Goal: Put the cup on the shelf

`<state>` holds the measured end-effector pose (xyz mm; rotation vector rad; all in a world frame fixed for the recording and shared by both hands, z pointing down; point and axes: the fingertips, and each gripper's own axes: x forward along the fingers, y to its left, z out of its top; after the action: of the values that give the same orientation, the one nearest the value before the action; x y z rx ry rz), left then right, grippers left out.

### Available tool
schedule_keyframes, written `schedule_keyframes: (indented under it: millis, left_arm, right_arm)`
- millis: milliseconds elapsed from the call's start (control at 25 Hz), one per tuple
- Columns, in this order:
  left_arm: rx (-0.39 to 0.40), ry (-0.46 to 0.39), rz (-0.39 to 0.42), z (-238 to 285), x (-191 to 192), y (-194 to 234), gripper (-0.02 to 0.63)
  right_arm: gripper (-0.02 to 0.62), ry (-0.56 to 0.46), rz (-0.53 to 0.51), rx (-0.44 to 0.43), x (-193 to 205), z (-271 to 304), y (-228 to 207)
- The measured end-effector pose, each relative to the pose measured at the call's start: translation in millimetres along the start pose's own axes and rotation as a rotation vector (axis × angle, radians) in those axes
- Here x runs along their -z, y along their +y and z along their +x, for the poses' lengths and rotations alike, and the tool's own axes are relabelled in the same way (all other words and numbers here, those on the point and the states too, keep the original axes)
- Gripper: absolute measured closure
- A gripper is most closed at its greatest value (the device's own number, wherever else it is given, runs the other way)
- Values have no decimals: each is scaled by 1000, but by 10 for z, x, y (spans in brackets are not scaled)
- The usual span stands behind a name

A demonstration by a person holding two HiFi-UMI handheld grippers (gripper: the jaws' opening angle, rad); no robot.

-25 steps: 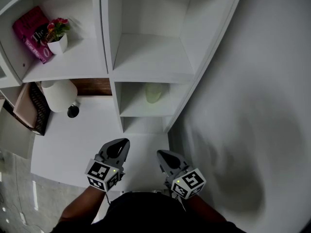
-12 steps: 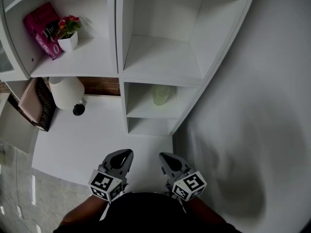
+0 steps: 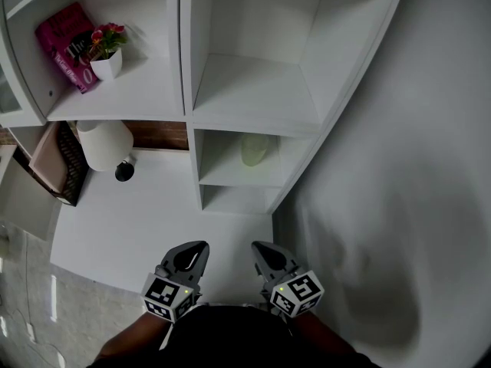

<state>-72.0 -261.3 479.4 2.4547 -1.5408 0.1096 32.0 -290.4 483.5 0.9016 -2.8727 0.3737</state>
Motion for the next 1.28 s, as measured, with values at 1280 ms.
schedule_keyframes:
  millis: [1280]
  left_arm:
    - [14,6,57,8,-26,-145,591]
  right_arm:
    - [592,2,13,-11,13,-17,27]
